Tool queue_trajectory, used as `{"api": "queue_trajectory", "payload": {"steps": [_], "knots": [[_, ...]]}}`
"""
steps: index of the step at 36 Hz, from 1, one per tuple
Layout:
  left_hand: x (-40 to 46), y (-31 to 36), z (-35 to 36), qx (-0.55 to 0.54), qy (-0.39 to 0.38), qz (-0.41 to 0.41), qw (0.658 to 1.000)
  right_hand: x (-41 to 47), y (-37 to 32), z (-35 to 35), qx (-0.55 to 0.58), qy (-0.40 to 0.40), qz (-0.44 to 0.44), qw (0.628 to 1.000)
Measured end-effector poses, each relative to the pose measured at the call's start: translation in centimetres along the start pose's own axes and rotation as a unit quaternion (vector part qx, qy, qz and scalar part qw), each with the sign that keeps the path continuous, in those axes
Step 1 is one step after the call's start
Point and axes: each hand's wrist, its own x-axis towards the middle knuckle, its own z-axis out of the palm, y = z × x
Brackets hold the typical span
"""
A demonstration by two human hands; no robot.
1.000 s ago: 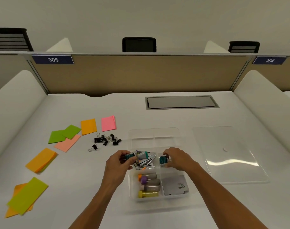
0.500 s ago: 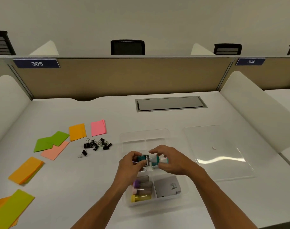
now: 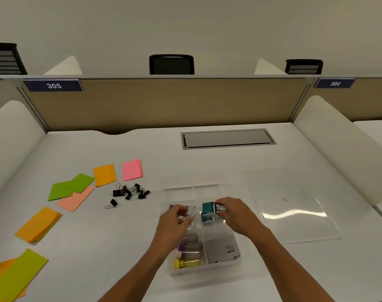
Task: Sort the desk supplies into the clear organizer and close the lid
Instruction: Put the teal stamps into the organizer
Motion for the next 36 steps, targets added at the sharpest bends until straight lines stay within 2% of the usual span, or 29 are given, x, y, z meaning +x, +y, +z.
{"api": "queue_trajectory", "payload": {"steps": [2,4,6,11,25,31,36], "knots": [[-0.2,-0.7,-0.4,0.090,0.021,0.036,0.995,0.5,0.4,0.4,-0.009,-0.009,0.015,1.000],[-0.4,-1.6,-0.7,0.218,0.051,0.092,0.970,1.0,0.8,1.0,-0.021,-0.018,0.024,0.999],[-0.6,-2.5,-0.7,0.287,0.067,0.117,0.948,1.3,0.9,1.6,-0.028,-0.020,0.032,0.999],[-1.1,-4.4,0.0,0.293,0.055,0.084,0.951,1.7,1.0,2.7,-0.073,-0.013,0.030,0.997],[-1.6,-6.0,0.4,0.395,0.001,0.064,0.916,2.2,1.2,3.5,-0.122,0.009,0.025,0.992],[-1.8,-6.2,0.3,0.346,0.001,0.064,0.936,2.2,1.3,3.8,-0.130,0.018,0.022,0.991],[-1.7,-6.8,0.3,0.338,-0.004,0.064,0.939,2.0,1.1,3.8,-0.139,0.027,0.033,0.989]]}}
